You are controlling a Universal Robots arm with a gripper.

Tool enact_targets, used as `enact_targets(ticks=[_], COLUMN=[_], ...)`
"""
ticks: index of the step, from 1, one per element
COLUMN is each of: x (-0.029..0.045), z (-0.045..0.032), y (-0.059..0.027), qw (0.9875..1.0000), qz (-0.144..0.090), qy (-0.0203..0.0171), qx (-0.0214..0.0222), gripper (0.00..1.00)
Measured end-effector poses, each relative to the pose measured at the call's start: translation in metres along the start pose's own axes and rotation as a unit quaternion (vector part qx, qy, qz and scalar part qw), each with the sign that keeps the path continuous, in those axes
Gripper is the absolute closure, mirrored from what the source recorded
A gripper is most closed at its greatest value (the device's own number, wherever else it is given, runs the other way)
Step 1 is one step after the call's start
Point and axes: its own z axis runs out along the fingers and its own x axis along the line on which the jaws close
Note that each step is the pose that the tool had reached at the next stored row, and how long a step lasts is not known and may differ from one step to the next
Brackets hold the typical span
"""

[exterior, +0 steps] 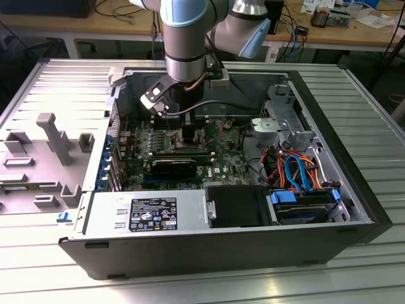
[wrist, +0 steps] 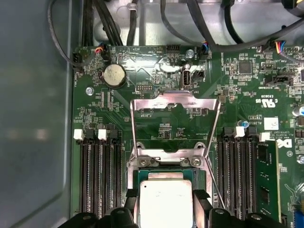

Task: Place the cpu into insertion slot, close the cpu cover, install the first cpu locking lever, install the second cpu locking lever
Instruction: 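Place the cpu into insertion slot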

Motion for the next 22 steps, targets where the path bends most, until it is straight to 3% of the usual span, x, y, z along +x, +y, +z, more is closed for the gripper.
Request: enact_targets(ticks=[9, 22], x=[0.0000, 0.0000], z=[0.0009, 0.0052], y=[-0.0015, -0.0032], qw=[1.0000, 1.0000], qz=[0.000, -0.003], qy=[0.0001, -0.0023], qx=[-0.0033, -0.0034], gripper=[0.46, 0.46])
